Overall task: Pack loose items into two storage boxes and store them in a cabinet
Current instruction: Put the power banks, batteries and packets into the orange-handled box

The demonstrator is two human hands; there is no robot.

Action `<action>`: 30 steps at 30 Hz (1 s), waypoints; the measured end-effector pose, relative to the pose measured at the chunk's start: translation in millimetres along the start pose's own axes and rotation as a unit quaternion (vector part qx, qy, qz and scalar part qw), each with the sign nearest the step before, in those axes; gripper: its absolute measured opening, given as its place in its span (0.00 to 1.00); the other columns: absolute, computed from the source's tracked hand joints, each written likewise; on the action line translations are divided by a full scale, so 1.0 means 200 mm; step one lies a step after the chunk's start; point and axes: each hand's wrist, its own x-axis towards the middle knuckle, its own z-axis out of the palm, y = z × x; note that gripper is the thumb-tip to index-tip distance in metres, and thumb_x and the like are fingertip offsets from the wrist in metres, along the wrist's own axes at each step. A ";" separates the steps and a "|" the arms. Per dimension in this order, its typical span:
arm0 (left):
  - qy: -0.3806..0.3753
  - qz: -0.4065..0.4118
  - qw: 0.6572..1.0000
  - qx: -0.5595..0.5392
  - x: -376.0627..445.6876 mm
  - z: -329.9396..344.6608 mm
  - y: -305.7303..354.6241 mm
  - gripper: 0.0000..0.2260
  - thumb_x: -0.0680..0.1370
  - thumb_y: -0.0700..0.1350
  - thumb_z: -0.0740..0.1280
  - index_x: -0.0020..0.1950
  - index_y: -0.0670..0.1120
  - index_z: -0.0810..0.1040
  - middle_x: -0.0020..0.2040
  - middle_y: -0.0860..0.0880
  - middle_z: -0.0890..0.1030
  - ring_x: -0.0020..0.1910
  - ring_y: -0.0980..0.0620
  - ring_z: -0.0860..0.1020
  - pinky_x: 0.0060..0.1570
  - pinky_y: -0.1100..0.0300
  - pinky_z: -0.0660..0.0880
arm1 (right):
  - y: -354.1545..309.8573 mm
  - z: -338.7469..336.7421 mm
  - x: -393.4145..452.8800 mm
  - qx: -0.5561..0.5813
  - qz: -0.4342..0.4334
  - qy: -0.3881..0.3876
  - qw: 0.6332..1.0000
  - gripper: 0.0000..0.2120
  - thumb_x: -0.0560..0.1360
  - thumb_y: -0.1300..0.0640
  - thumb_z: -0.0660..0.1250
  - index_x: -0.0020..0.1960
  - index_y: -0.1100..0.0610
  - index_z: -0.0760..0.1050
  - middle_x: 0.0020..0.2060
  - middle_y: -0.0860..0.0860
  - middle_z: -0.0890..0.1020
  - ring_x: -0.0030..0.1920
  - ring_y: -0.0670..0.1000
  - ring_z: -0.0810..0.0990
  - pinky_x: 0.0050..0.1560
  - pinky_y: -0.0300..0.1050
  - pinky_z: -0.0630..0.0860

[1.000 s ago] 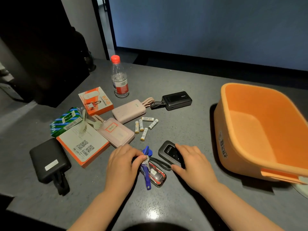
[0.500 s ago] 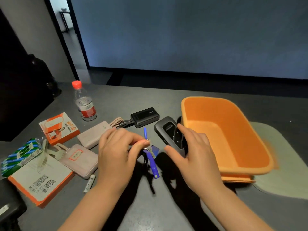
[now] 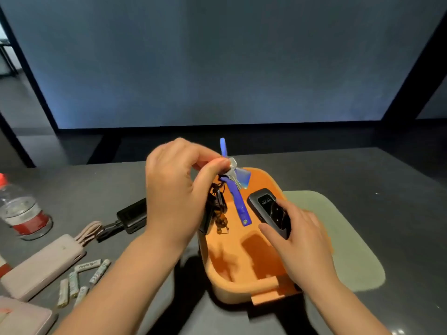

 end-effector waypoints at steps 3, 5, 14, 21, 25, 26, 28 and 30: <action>-0.034 -0.028 0.998 -0.033 0.03 0.14 -0.04 0.05 0.74 0.50 0.69 0.39 0.53 0.79 0.37 0.58 0.77 0.40 0.59 0.75 0.51 0.52 0.72 | 0.05 0.00 0.04 0.000 0.027 -0.010 1.000 0.26 0.73 0.43 0.68 0.69 0.46 0.67 0.57 0.42 0.76 0.60 0.47 0.69 0.47 0.40 0.63; -0.065 -0.074 0.994 -0.053 -0.01 0.23 -0.11 0.04 0.73 0.52 0.69 0.38 0.56 0.79 0.37 0.58 0.78 0.40 0.58 0.76 0.47 0.47 0.74 | 0.07 0.02 0.07 -0.004 0.038 -0.013 0.999 0.26 0.73 0.42 0.67 0.69 0.46 0.66 0.58 0.42 0.76 0.61 0.47 0.68 0.47 0.40 0.64; -0.239 -0.079 0.964 0.088 -0.12 0.47 -0.38 0.10 0.71 0.60 0.68 0.40 0.55 0.83 0.37 0.60 0.78 0.45 0.59 0.71 0.59 0.61 0.58 | 0.10 0.16 0.26 -0.069 0.029 -0.046 0.996 0.25 0.74 0.39 0.64 0.67 0.46 0.63 0.61 0.43 0.73 0.62 0.48 0.68 0.51 0.43 0.72; -0.298 -0.025 0.939 0.171 -0.01 0.55 -0.48 0.09 0.73 0.59 0.68 0.43 0.56 0.83 0.39 0.59 0.80 0.45 0.58 0.70 0.66 0.58 0.56 | 0.09 0.32 0.46 -0.132 0.030 -0.126 0.983 0.23 0.74 0.41 0.65 0.63 0.49 0.64 0.58 0.48 0.74 0.60 0.52 0.69 0.43 0.46 0.71; -0.371 0.002 0.902 0.223 0.01 0.60 -0.53 0.06 0.73 0.55 0.69 0.44 0.56 0.84 0.41 0.58 0.82 0.51 0.56 0.72 0.72 0.53 0.53 | 0.10 0.42 0.53 -0.172 0.041 -0.165 0.970 0.24 0.73 0.42 0.67 0.63 0.50 0.64 0.58 0.52 0.75 0.59 0.55 0.72 0.46 0.47 0.73; -0.385 -0.001 0.894 0.228 0.00 0.60 -0.56 0.05 0.74 0.54 0.69 0.43 0.56 0.84 0.41 0.58 0.82 0.51 0.56 0.72 0.72 0.52 0.52 | 0.11 0.44 0.54 -0.182 0.047 -0.171 0.967 0.24 0.73 0.43 0.67 0.63 0.50 0.64 0.58 0.52 0.74 0.59 0.55 0.72 0.46 0.47 0.73; -0.389 -0.027 0.894 0.219 -0.03 0.61 -0.60 0.05 0.73 0.55 0.69 0.42 0.56 0.84 0.39 0.59 0.82 0.50 0.56 0.72 0.70 0.54 0.54 | 0.12 0.47 0.56 -0.198 0.056 -0.187 0.961 0.24 0.73 0.44 0.68 0.64 0.51 0.64 0.60 0.53 0.73 0.60 0.55 0.72 0.47 0.46 0.74; -0.375 -0.049 0.903 0.202 -0.05 0.62 -0.62 0.06 0.73 0.56 0.69 0.42 0.57 0.84 0.38 0.59 0.82 0.49 0.57 0.74 0.67 0.56 0.54 | 0.13 0.51 0.56 -0.212 0.060 -0.203 0.954 0.25 0.73 0.45 0.69 0.65 0.51 0.64 0.61 0.54 0.71 0.61 0.55 0.70 0.48 0.46 0.73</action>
